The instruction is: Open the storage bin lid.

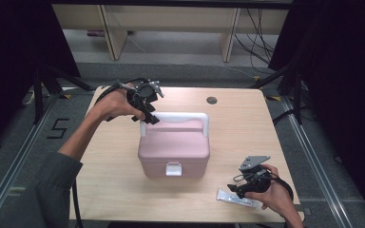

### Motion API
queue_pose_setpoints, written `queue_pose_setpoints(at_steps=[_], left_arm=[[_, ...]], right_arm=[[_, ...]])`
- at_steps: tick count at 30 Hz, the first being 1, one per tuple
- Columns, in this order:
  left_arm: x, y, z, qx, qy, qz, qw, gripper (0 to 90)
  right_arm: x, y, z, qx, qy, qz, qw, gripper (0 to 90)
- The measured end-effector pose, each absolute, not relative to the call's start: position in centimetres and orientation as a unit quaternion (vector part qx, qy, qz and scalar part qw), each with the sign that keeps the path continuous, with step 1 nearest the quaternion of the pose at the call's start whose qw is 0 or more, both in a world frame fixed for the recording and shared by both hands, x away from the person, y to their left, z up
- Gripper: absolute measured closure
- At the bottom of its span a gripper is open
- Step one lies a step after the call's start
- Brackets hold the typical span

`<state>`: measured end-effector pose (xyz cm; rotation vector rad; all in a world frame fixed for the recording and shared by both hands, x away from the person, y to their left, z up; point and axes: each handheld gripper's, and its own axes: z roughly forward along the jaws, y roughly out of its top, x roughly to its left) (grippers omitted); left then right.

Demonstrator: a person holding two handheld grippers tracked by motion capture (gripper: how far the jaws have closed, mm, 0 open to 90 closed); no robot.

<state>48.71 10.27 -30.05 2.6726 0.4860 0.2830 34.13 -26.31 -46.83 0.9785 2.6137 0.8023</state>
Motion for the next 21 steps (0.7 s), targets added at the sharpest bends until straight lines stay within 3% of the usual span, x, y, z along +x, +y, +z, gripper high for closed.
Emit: queue_pose_setpoints(at_steps=[21], left_arm=[[49.1, 9.2, -30.2, 0.971, 0.145, 0.098, 0.166, 61.4]], right_arm=[[34.3, -26.3, -46.7, 0.316, 0.901, 0.274, 0.114, 22.6]])
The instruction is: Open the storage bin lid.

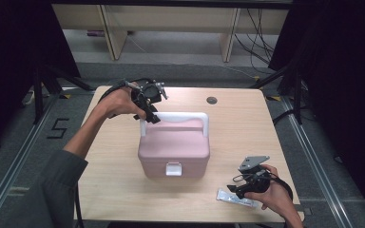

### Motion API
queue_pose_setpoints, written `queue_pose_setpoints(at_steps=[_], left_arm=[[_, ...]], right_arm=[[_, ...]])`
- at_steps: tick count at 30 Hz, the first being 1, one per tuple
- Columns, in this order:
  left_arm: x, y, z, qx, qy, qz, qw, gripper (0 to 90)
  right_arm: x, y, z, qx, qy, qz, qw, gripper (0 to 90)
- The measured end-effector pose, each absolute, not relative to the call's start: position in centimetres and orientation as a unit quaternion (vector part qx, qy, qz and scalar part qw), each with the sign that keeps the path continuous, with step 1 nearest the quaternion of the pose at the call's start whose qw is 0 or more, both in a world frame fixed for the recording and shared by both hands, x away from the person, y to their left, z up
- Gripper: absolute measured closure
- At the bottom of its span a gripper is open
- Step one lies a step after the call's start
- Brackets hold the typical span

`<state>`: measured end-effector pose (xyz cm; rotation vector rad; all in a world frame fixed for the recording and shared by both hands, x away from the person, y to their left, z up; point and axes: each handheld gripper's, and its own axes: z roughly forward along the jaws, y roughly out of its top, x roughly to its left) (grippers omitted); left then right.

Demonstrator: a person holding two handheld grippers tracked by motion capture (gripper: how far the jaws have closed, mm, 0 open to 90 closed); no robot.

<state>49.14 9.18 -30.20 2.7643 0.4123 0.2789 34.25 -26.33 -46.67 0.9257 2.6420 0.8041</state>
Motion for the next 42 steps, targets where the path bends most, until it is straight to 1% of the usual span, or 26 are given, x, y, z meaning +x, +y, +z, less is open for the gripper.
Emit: queue_pose_setpoints(at_steps=[9, 12, 16, 24, 36, 42], left_arm=[[49.1, 8.9, -30.2, 0.974, 0.13, 0.106, 0.153, 64.6], [49.1, 8.8, -30.2, 0.975, 0.125, 0.107, 0.149, 65.2], [49.1, 8.8, -30.1, 0.976, 0.12, 0.108, 0.147, 65.8], [49.1, 8.5, -29.9, 0.979, 0.114, 0.105, 0.133, 66.8], [49.0, 8.7, -29.5, 0.98, 0.097, 0.108, 0.138, 69.7], [48.8, 8.8, -29.2, 0.981, 0.087, 0.107, 0.139, 72.2]], right_arm=[[34.3, -26.1, -46.9, 0.308, 0.901, 0.279, 0.122, 22.6], [34.1, -26.0, -46.8, 0.325, 0.899, 0.271, 0.109, 22.6], [34.2, -25.9, -47.0, 0.32, 0.899, 0.275, 0.117, 22.6], [34.2, -25.9, -46.9, 0.32, 0.901, 0.272, 0.112, 22.6], [34.2, -26.0, -46.9, 0.322, 0.901, 0.273, 0.103, 22.7], [34.2, -25.9, -47.0, 0.325, 0.897, 0.279, 0.109, 22.7]])
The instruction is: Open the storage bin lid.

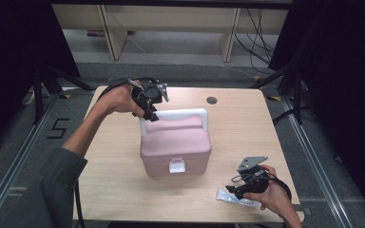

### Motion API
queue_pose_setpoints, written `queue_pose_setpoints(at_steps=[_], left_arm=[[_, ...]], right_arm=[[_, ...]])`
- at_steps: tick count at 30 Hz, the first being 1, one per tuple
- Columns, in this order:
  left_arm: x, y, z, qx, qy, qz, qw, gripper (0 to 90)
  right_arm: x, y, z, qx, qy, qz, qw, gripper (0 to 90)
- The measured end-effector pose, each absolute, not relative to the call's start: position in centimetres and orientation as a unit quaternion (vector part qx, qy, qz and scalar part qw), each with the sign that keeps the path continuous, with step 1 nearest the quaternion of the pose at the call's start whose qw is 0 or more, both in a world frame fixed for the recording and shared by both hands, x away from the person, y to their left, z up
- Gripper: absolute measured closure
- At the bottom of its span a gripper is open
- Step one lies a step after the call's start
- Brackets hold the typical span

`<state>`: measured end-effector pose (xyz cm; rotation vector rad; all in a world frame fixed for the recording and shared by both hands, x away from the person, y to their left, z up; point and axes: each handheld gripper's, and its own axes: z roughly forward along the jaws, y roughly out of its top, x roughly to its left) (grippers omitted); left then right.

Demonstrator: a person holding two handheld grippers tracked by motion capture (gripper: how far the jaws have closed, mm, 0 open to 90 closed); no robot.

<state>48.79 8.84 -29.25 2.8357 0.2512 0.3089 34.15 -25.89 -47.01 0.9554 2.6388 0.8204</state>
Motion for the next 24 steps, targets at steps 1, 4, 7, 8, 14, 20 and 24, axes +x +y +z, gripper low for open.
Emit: queue_pose_setpoints(at_steps=[1, 4, 7, 8, 14, 20, 24], left_arm=[[48.8, 8.8, -29.2, 0.981, 0.086, 0.108, 0.139, 72.2], [48.7, 8.9, -29.0, 0.981, 0.079, 0.109, 0.14, 72.7], [48.7, 8.9, -28.9, 0.981, 0.079, 0.109, 0.142, 72.7], [48.7, 9.0, -28.9, 0.98, 0.079, 0.11, 0.143, 72.8], [48.9, 9.1, -28.7, 0.98, 0.079, 0.109, 0.145, 73.0], [49.0, 9.0, -28.3, 0.98, 0.078, 0.11, 0.145, 73.1], [49.1, 9.1, -27.8, 0.979, 0.081, 0.113, 0.147, 73.0]], right_arm=[[34.2, -25.9, -47.0, 0.325, 0.897, 0.279, 0.109, 22.7], [34.2, -26.0, -47.0, 0.32, 0.898, 0.282, 0.109, 22.8], [34.2, -26.0, -46.9, 0.319, 0.9, 0.278, 0.107, 22.8], [34.2, -26.0, -46.9, 0.32, 0.897, 0.284, 0.111, 22.9], [34.3, -26.2, -46.5, 0.313, 0.897, 0.292, 0.111, 24.3], [34.3, -26.4, -45.5, 0.313, 0.883, 0.327, 0.127, 30.2], [34.2, -26.4, -44.6, 0.32, 0.876, 0.339, 0.122, 36.3]])
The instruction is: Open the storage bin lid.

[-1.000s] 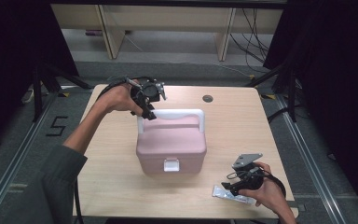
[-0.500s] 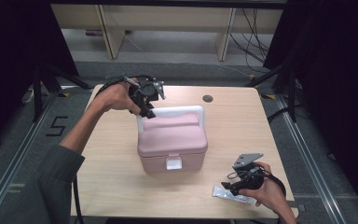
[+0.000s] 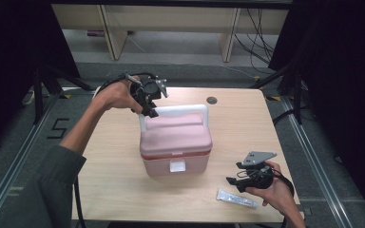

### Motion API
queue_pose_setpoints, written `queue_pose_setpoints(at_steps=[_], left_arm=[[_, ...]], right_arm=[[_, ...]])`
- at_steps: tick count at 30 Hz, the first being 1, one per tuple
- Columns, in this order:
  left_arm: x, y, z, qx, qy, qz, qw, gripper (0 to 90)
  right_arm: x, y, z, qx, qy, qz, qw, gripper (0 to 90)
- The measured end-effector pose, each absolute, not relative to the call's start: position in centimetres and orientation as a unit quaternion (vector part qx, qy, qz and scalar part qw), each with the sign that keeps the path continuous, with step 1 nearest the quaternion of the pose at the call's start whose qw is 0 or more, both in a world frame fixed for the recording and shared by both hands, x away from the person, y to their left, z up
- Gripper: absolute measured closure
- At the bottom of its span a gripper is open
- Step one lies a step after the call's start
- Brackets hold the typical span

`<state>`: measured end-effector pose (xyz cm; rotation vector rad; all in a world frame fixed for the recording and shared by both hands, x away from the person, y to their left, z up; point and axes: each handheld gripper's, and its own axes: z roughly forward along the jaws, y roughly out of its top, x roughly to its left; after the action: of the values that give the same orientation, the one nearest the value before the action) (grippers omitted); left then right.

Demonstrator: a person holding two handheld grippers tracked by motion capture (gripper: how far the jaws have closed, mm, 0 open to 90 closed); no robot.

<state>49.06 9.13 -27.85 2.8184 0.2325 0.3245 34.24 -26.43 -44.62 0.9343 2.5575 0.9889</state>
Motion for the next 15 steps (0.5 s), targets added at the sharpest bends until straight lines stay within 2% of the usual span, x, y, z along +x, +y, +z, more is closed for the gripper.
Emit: queue_pose_setpoints(at_steps=[1, 2, 11, 15], left_arm=[[49.1, 9.1, -27.7, 0.979, 0.081, 0.114, 0.146, 73.0], [49.1, 9.2, -27.6, 0.979, 0.083, 0.116, 0.148, 72.9], [49.3, 9.4, -27.3, 0.977, 0.086, 0.119, 0.154, 72.9], [49.3, 9.4, -27.2, 0.977, 0.086, 0.119, 0.154, 73.0]], right_arm=[[34.2, -26.4, -44.6, 0.32, 0.876, 0.339, 0.122, 36.3], [34.4, -26.4, -44.3, 0.316, 0.868, 0.359, 0.131, 41.4], [35.0, -25.9, -42.6, 0.302, 0.856, 0.396, 0.137, 51.1], [35.9, -25.6, -42.1, 0.291, 0.843, 0.428, 0.148, 58.3]])
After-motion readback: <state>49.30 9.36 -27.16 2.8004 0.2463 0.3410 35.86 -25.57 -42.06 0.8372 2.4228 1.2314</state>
